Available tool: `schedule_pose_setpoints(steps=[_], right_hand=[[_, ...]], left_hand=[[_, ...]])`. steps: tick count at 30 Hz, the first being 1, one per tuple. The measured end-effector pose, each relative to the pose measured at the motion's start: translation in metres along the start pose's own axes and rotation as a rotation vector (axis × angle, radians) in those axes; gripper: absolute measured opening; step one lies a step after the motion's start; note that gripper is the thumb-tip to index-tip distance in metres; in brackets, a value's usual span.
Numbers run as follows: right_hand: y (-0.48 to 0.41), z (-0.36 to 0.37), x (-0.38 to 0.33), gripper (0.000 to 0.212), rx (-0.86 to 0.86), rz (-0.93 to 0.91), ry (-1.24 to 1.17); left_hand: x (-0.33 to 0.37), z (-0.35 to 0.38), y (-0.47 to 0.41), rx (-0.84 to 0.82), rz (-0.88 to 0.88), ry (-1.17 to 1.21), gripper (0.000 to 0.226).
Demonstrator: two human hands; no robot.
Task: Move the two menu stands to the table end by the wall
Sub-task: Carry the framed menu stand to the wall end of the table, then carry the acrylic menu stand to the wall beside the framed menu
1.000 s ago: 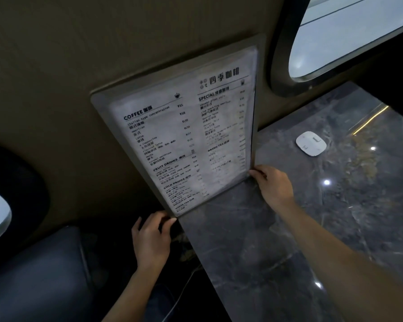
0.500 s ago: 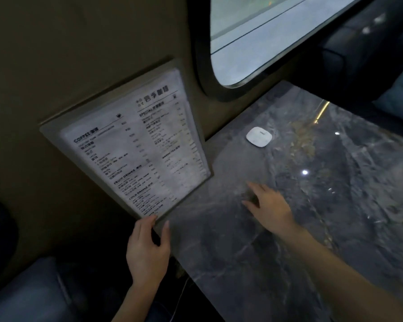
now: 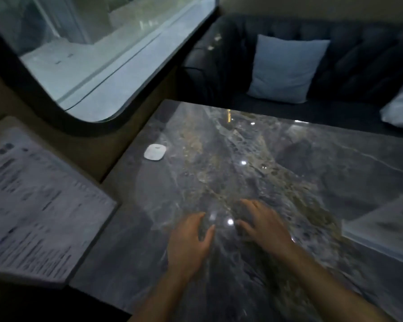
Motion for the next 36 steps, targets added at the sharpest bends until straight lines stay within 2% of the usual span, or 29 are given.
schedule_pose_setpoints(steps=[5,14,20,23,25,27,30,33,36], right_hand=[[0.053,-0.027,0.057,0.051,0.1,0.153,0.033],[0.157,-0.078,0.154,0.038,0.241,0.484,-0.006],[0.212,-0.121,0.224,0.021,0.476,0.842,-0.105],[0.231,-0.146,0.254,0.019,0.616,0.967,-0.19],[0.235,-0.158,0.271,0.029,0.707,0.994,-0.305],[0.232,-0.165,0.28,0.047,0.765,0.978,-0.46],[0.22,-0.166,0.282,0.065,0.844,0.879,-0.657],[0.205,-0.158,0.275,0.056,0.864,0.77,-0.808],[0.195,-0.151,0.271,0.046,0.885,0.727,-0.83]], left_hand=[[0.057,0.048,0.002,-0.123,0.14,0.024,0.033],[0.15,0.118,0.011,-0.309,0.335,0.129,0.029],[0.202,0.153,0.005,-0.442,0.417,0.136,0.031],[0.227,0.163,-0.006,-0.476,0.359,0.195,0.035],[0.242,0.168,-0.015,-0.498,0.31,0.233,0.044],[0.257,0.17,-0.023,-0.516,0.298,0.329,0.048],[0.275,0.171,-0.028,-0.569,0.309,0.48,0.04],[0.283,0.176,-0.027,-0.594,0.34,0.547,0.027],[0.283,0.177,-0.028,-0.511,0.299,0.537,0.026]])
Point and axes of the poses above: each hand's wrist, its own y-axis away from the middle knuckle, its own z-axis out of the palm, x = y × z, the point moved 3 cm from there along -y, towards the middle knuckle, and after that the axes turned 2 degrees about z, right-handed, at the moved point
